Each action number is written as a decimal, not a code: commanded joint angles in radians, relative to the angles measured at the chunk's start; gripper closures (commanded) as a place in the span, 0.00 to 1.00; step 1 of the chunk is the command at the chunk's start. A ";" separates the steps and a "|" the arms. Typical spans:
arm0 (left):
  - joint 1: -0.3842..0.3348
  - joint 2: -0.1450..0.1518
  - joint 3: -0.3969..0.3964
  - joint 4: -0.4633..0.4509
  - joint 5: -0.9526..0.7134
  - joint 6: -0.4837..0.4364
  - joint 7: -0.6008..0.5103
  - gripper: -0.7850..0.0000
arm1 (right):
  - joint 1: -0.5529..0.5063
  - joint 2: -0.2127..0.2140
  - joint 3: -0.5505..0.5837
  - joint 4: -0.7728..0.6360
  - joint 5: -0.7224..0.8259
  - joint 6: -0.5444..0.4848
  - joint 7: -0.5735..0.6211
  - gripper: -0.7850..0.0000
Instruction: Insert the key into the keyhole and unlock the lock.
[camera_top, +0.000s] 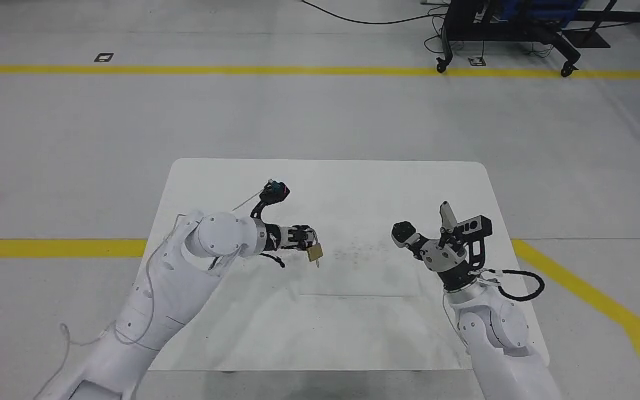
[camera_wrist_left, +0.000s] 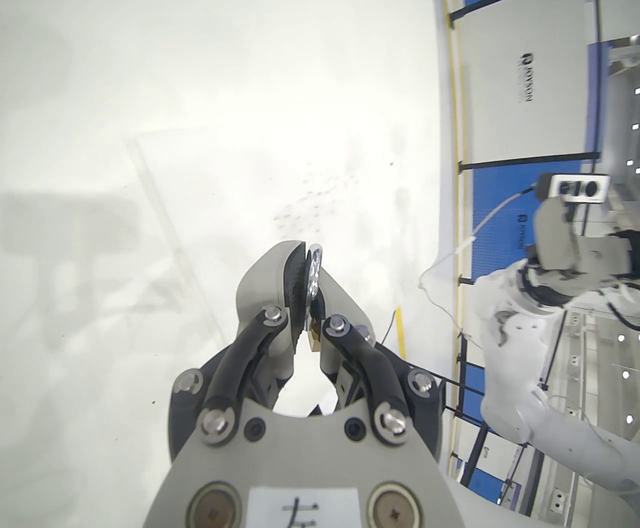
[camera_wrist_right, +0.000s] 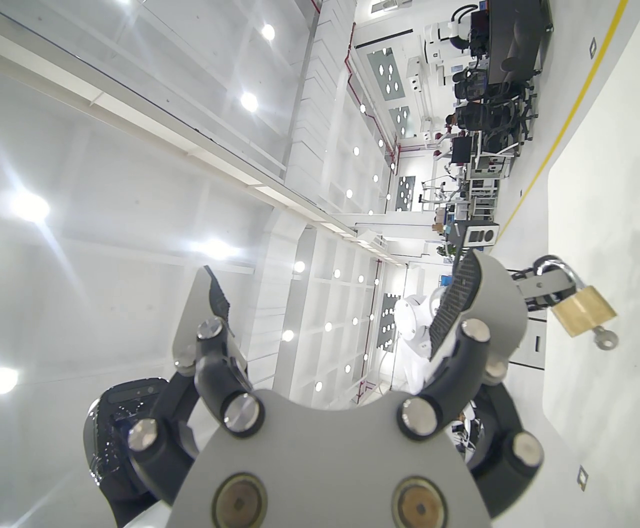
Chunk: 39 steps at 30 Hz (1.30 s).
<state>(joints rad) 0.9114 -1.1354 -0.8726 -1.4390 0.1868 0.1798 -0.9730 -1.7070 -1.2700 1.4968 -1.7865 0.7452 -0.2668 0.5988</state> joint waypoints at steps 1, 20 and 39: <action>-0.029 -0.018 0.055 0.034 0.005 0.002 0.008 1.00 | 0.000 0.000 0.000 0.000 0.000 0.000 0.000 0.00; -0.140 -0.088 0.182 0.188 0.044 0.014 0.000 0.29 | 0.000 0.000 0.000 0.000 0.000 0.000 0.000 0.00; 0.277 0.083 -0.358 -0.567 0.286 -0.057 -0.001 0.00 | 0.000 0.000 0.000 0.000 0.000 0.000 0.000 0.00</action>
<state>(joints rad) 1.1436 -1.0625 -1.1817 -1.9259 0.3900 0.1534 -0.9893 -1.7070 -1.2700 1.4968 -1.7865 0.7452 -0.2669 0.5988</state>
